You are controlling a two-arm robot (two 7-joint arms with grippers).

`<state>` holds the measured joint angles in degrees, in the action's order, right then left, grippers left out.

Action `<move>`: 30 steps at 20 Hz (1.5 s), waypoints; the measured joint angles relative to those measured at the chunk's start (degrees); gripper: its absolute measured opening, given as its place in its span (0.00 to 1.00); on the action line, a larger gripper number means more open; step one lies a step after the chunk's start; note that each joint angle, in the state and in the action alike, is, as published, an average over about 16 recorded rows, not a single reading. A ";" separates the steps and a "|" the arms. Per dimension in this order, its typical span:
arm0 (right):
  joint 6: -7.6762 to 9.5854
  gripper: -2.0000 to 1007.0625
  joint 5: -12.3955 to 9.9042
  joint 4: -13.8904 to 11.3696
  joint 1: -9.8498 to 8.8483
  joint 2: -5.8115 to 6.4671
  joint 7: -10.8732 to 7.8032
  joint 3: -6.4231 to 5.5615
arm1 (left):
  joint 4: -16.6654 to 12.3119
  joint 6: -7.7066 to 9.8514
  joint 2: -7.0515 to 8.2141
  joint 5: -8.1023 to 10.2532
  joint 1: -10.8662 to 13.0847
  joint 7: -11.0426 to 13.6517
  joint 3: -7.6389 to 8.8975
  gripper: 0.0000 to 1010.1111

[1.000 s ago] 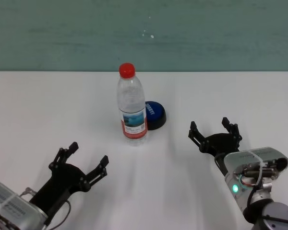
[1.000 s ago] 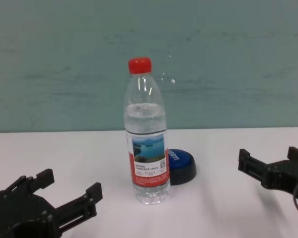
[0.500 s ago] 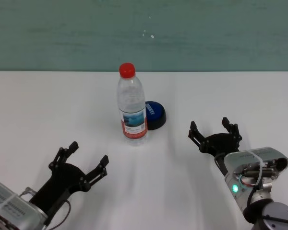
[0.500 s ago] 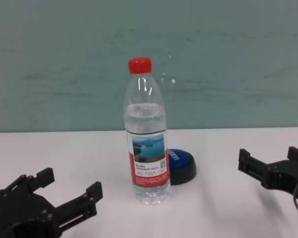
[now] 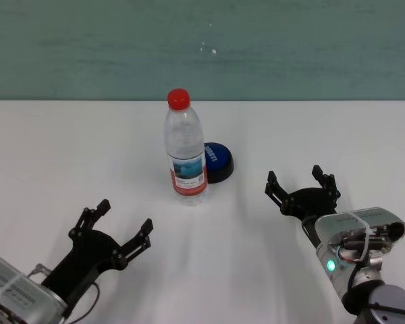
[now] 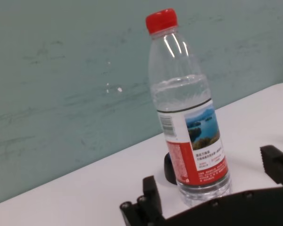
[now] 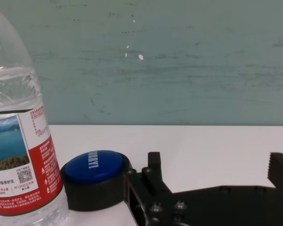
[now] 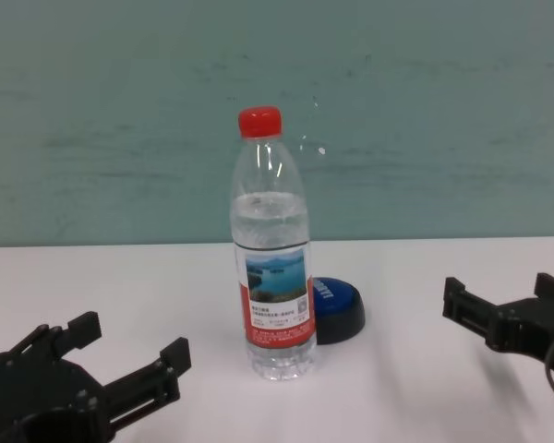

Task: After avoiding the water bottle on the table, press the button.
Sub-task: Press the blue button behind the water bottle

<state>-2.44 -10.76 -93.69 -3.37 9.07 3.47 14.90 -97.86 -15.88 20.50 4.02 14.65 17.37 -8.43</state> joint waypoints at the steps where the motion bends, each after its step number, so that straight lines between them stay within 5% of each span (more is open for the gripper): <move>1: -0.02 1.00 0.01 0.00 0.00 0.00 -0.01 0.00 | 0.00 -0.01 0.00 0.00 0.00 0.00 0.00 0.99; 14: -2.09 1.00 2.56 -3.78 0.14 0.46 -2.30 -0.16 | 0.00 -0.07 0.00 0.00 0.00 0.00 0.00 0.99; 21: -2.47 1.00 2.64 -9.26 -1.52 1.73 -6.70 -0.38 | 0.00 -0.07 0.00 0.00 0.00 0.00 0.00 0.99; 30: -0.15 1.00 -0.74 -16.21 -6.04 4.30 -13.17 -1.53 | 0.00 -0.07 0.00 0.00 0.00 0.00 0.00 0.99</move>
<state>-2.59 -11.51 -109.90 -9.41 13.37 -9.70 13.37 -97.86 -15.95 20.50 4.03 14.65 17.37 -8.43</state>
